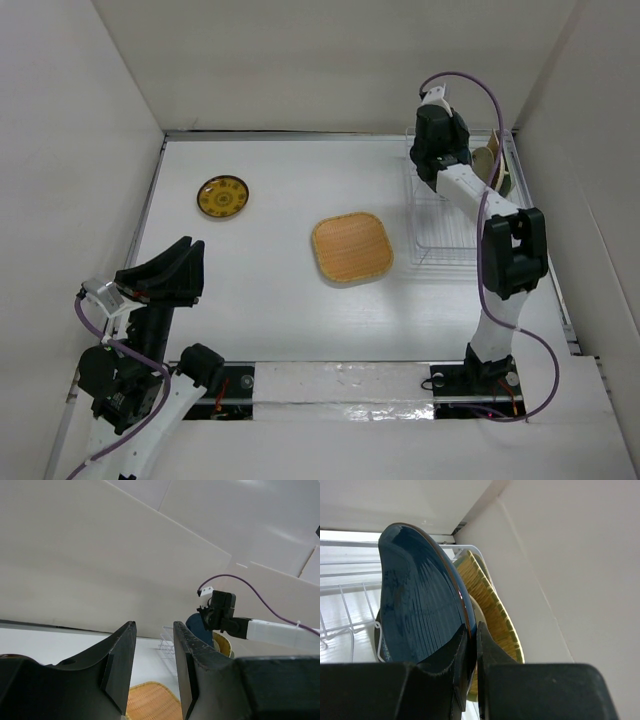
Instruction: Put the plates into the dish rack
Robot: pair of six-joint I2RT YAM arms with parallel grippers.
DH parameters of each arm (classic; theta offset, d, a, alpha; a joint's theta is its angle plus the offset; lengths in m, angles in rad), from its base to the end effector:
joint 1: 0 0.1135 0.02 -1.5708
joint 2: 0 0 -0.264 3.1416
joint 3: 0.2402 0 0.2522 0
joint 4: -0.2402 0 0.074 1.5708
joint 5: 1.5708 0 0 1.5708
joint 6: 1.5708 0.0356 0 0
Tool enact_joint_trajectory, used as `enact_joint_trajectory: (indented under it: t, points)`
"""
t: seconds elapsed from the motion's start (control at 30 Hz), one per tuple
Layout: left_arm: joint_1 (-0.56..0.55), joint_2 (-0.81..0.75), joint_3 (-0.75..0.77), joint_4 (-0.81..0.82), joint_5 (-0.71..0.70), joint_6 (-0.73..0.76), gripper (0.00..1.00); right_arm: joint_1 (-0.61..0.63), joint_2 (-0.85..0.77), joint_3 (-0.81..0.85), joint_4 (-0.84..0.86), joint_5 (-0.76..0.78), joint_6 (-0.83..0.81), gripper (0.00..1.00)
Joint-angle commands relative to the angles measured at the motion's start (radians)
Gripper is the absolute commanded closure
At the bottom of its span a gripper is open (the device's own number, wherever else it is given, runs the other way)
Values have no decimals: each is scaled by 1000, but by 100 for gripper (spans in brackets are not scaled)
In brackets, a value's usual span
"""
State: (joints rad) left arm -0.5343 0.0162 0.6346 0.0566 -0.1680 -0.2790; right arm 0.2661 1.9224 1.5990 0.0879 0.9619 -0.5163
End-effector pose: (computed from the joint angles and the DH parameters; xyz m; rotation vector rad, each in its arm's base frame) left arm 0.0082 0.0021 0.3768 -0.0424 0.9254 -0.6806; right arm 0.4457 0.0912 0.3184 -0.0016 1.8212 -1.0377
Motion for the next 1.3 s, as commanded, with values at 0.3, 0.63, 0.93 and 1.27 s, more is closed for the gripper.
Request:
enact_joint_trajectory:
  t: [0.3,0.63,0.93,1.27]
  points:
    - [5,-42,-1,52,15,-8,67,12,-8,-31,302,64,-154,100]
    - [5,-38,-1,52,18,-8,67,22,26,-99,271,23,-39,100]
    - [5,-33,-1,52,18,-11,67,22,66,-116,162,-18,160,100]
    - [5,-28,-3,52,18,-11,67,13,69,-132,50,-74,315,86]
